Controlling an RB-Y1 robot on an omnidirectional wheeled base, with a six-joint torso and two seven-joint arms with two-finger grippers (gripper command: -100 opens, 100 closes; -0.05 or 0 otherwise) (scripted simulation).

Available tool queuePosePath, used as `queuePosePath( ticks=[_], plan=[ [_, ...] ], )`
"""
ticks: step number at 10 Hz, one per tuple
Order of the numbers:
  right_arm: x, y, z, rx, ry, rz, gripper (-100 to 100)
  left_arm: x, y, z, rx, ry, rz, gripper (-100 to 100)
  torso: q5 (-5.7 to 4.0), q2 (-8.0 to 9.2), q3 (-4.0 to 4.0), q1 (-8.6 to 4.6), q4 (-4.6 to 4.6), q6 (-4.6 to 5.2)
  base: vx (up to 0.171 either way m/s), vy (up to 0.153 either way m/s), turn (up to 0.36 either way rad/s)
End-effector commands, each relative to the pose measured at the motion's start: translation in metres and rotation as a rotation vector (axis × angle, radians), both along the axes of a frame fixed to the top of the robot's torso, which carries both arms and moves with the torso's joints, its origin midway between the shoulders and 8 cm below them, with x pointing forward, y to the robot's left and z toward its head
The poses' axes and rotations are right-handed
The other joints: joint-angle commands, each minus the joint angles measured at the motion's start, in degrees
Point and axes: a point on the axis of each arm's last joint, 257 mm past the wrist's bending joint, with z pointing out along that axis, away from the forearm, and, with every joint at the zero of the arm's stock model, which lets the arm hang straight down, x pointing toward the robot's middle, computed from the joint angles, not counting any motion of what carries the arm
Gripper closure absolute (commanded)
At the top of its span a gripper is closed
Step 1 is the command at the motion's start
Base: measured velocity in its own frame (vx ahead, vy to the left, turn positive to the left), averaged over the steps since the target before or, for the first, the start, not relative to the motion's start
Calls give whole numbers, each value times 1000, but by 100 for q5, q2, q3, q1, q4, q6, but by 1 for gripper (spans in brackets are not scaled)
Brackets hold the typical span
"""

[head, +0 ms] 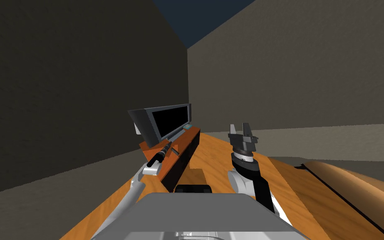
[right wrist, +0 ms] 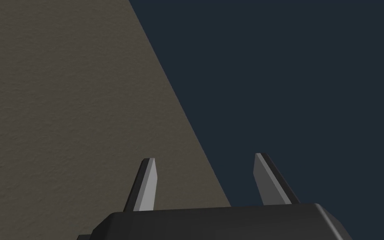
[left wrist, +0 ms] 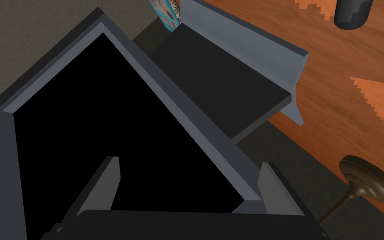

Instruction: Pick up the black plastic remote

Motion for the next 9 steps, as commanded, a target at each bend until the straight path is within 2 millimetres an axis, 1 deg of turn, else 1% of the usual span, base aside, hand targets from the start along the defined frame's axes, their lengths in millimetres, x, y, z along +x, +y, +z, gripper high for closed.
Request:
queuePosePath(
  ticks=[1,3,4,5,6,7,8,9],
  plan=[
    [0,0,0,0,0,0,0,5,5,-17,19,62,1,-100,0,0,0,0,0,0,15,-9,-123],
    [0,0,0,0,0,0,0,0,11,-31,20,93,12,-100,0,-2,-1,0,0,1,11,-3,-43],
    [0,0,0,0,0,0,0,2,16,-44,33,147,13,-100,0,1,1,1,0,-1,17,-8,-130],
    [0,0,0,0,0,0,0,-2,19,-53,34,167,21,-100,0,-2,-1,-1,0,3,19,-5,-79],
    [0,0,0,0,0,0,0,1,23,-62,42,212,21,-100,0,-2,-1,0,-1,-1,22,-8,-140],
    [0,0,0,0,0,0,0,-5,28,-75,43,240,31,-100,0,-4,-2,-2,0,3,22,-5,-72],
    [0,0,0,0,0,0,0,-5,28,-75,43,240,31,-100,0,-3,-2,0,-1,-1,11,-2,19],
    [0,0,0,0,0,0,0,-4,32,-85,48,291,34,-100,0,0,0,1,0,-2,21,-7,-123]
  ],
)
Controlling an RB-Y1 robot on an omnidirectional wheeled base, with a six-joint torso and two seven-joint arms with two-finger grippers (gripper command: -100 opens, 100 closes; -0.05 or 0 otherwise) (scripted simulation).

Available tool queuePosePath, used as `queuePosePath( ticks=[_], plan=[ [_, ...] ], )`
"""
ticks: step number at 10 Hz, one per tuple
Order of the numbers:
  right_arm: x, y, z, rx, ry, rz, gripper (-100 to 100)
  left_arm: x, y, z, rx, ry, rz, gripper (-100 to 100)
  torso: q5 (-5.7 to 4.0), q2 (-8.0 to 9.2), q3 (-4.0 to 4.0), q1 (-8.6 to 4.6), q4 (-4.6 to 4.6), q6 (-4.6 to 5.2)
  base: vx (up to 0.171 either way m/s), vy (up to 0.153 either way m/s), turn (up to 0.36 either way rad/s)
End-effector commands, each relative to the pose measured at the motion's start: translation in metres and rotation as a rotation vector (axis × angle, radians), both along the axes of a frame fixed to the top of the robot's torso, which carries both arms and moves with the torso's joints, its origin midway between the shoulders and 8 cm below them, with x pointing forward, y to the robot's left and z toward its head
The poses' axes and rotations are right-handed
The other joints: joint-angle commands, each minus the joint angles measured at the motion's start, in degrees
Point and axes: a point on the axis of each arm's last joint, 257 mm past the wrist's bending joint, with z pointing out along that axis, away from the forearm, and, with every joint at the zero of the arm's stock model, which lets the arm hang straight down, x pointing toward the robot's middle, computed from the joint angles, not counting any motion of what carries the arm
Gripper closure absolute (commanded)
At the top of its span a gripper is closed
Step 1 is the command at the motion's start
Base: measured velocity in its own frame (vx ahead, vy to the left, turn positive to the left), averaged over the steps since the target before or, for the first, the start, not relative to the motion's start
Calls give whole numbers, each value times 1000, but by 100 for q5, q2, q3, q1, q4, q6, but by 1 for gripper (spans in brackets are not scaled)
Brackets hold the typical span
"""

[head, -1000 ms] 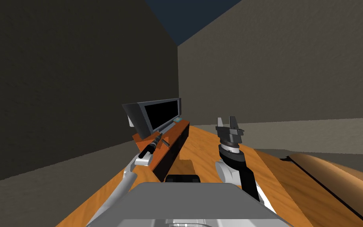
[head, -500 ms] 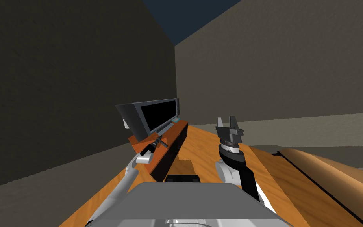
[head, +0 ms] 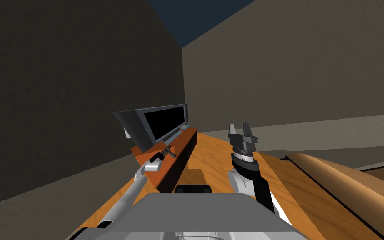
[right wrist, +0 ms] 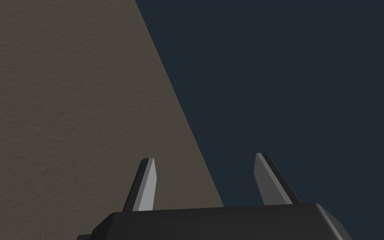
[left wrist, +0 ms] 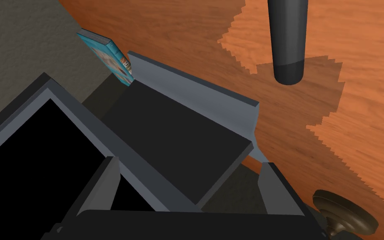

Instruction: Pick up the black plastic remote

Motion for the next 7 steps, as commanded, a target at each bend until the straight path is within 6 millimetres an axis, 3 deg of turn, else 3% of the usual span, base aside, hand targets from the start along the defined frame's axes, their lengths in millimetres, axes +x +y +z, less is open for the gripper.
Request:
queuePosePath(
  ticks=[1,7],
  plan=[
    [0,0,0,0,0,0,0,-5,6,-15,4,49,10,-100,0,0,0,0,0,0,21,-2,-72],
    [0,0,0,0,0,0,0,-27,27,-68,-2,261,55,-100,0,-6,-3,-1,-1,-1,33,-5,-80]
  ],
)
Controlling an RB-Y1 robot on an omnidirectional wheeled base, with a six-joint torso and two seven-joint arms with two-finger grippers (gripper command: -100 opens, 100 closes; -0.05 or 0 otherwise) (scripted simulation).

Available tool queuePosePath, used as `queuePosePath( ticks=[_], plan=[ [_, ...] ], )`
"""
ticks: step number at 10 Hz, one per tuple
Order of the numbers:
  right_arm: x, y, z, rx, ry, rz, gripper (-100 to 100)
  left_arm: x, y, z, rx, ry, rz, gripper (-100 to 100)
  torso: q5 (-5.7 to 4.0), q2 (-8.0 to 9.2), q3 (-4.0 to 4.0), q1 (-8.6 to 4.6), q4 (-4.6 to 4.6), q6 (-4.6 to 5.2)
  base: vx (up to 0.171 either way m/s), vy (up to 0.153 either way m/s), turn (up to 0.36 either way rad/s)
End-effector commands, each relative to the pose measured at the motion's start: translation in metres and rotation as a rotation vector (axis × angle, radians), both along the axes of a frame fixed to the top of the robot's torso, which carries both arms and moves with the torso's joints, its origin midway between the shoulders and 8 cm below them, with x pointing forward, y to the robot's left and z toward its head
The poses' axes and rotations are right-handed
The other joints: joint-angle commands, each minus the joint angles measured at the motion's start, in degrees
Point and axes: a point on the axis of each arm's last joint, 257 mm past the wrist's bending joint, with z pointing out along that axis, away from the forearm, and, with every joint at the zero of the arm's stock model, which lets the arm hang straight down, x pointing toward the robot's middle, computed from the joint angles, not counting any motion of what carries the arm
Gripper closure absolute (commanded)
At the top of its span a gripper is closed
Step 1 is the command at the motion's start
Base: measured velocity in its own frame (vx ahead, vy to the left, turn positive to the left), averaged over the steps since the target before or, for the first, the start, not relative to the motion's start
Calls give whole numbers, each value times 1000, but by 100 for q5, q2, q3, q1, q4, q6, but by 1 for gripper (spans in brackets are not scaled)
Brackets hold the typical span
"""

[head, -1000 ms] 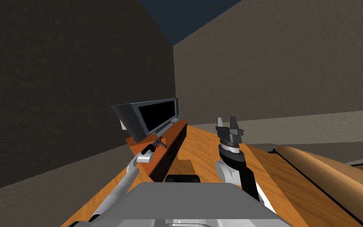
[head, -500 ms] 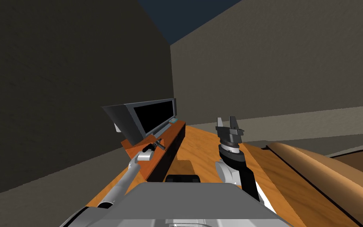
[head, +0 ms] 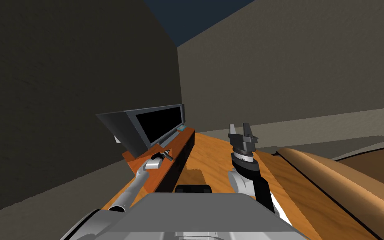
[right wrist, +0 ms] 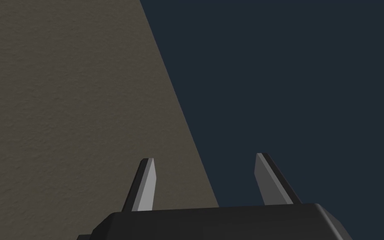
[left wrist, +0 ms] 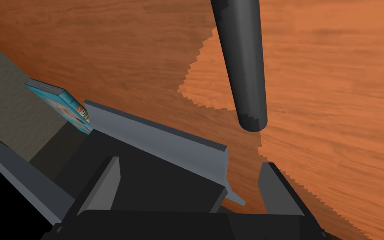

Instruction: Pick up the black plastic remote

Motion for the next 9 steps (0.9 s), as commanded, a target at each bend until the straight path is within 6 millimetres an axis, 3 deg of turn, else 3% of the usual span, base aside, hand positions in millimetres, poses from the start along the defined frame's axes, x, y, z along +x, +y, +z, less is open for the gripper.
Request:
queuePosePath(
  ticks=[1,9],
  plan=[
    [0,0,0,0,0,0,0,-3,3,-10,-11,59,12,-100,0,0,0,0,0,0,42,2,-95],
    [0,0,0,0,0,0,0,-52,13,-65,-74,328,98,-100,0,-2,-1,0,-1,-1,41,0,-57]
  ],
)
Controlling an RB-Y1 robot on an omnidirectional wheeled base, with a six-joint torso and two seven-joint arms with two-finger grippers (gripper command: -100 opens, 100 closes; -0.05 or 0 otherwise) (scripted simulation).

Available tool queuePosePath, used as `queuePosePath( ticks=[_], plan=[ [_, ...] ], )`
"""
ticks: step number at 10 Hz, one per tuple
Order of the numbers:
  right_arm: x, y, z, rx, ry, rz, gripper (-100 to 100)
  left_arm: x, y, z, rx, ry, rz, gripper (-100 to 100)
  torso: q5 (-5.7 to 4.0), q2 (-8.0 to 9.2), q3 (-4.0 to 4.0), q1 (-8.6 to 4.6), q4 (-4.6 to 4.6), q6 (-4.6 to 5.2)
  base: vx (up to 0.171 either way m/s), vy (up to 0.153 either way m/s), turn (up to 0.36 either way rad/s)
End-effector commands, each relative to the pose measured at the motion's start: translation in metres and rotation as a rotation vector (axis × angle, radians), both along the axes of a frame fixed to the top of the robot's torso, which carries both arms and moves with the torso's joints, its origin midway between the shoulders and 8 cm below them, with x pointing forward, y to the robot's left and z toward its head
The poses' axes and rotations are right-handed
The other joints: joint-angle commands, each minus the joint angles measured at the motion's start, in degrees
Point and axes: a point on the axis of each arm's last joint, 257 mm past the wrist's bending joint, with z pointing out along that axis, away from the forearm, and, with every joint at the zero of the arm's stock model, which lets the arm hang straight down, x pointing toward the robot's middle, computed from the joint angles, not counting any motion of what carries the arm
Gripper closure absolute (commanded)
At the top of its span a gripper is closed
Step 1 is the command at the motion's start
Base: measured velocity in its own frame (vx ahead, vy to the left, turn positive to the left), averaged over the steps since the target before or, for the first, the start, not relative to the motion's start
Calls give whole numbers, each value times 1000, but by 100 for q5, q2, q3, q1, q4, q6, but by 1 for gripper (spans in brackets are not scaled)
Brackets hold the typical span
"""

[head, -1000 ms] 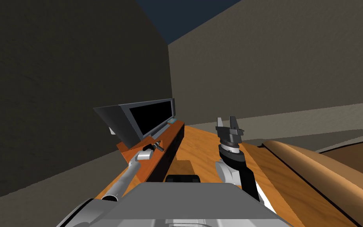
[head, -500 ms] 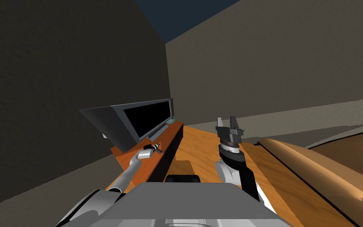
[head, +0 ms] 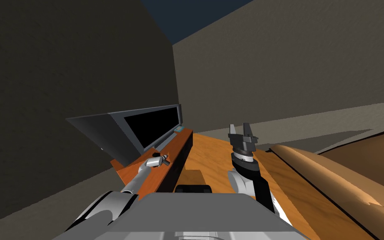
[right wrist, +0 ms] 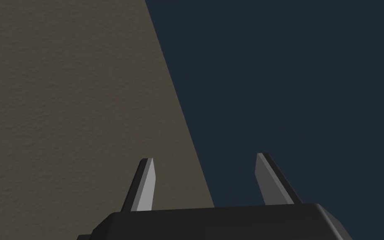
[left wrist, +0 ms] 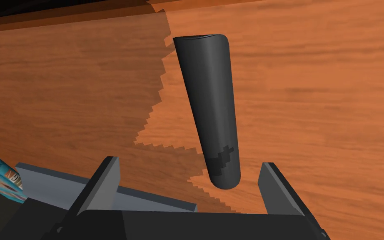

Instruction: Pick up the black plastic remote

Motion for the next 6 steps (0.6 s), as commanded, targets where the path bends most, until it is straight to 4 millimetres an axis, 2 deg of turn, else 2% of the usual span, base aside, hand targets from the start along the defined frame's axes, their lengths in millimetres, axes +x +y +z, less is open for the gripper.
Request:
queuePosePath(
  ticks=[1,5,6],
  plan=[
    [0,0,0,0,0,0,0,-11,-5,-9,-28,63,24,-100,0,0,0,0,0,0,74,10,-102],
    [0,0,0,0,0,0,0,-43,-9,-29,-70,193,71,-100,2,2,0,4,-1,-2,47,13,-33],
    [0,0,0,0,0,0,0,-43,-9,-29,-70,193,71,-100,1,1,0,2,0,-1,37,4,-23]
  ],
)
